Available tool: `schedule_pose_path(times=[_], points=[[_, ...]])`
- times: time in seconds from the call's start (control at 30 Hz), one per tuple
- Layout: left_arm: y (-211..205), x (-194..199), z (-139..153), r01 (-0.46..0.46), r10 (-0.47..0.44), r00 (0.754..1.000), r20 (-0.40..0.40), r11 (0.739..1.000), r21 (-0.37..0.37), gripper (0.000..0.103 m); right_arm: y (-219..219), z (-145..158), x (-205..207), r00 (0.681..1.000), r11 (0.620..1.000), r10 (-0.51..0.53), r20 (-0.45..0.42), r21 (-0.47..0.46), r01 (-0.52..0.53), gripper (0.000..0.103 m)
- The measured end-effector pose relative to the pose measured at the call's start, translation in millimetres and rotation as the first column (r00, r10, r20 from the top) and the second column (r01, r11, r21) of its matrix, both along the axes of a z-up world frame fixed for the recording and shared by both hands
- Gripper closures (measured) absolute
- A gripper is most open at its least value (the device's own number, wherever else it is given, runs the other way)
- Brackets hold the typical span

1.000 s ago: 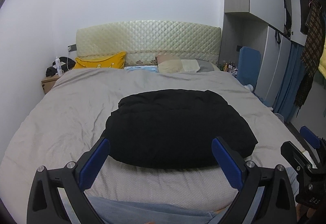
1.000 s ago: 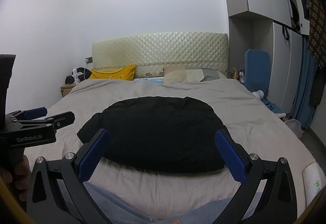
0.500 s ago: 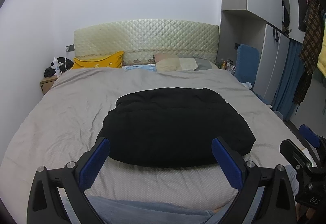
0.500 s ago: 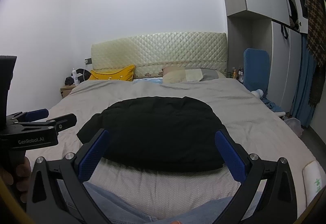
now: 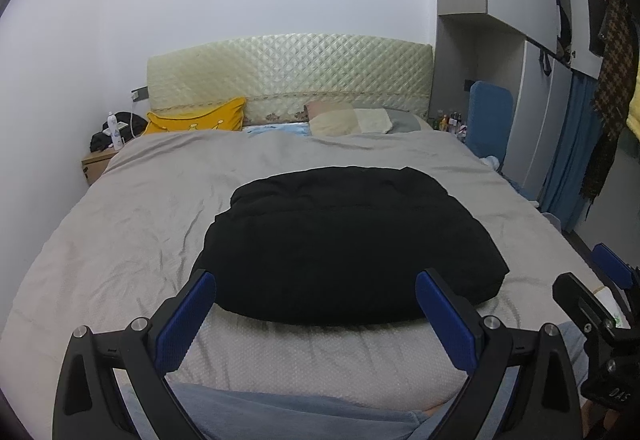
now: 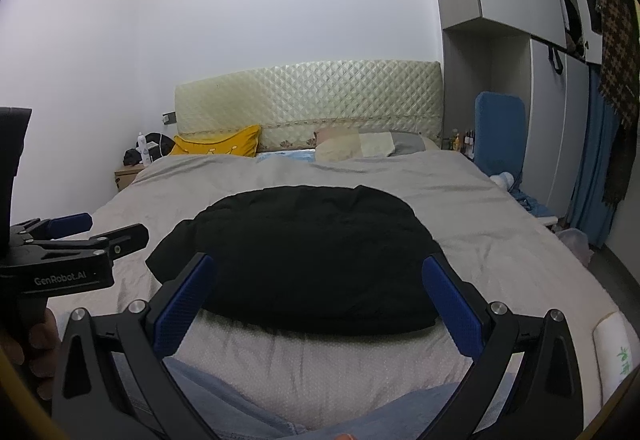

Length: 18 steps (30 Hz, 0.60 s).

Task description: Fold large clothes

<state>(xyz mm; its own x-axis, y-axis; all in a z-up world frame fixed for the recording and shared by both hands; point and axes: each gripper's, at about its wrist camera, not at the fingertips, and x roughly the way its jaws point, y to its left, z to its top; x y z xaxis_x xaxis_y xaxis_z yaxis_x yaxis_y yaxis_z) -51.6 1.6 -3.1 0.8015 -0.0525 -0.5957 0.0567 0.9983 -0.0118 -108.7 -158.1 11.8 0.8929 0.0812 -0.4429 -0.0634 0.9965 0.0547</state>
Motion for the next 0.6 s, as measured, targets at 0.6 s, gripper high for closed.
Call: schedule_pose_path(times=[0.6], points=[[0.9,3.0,-7.6,-0.002,0.002,1.000,-0.011,1.000,-0.001,0.002,1.3,-4.2,1.0,1.000,1.000,-0.003,-0.027,0.005,0.003,0.000]])
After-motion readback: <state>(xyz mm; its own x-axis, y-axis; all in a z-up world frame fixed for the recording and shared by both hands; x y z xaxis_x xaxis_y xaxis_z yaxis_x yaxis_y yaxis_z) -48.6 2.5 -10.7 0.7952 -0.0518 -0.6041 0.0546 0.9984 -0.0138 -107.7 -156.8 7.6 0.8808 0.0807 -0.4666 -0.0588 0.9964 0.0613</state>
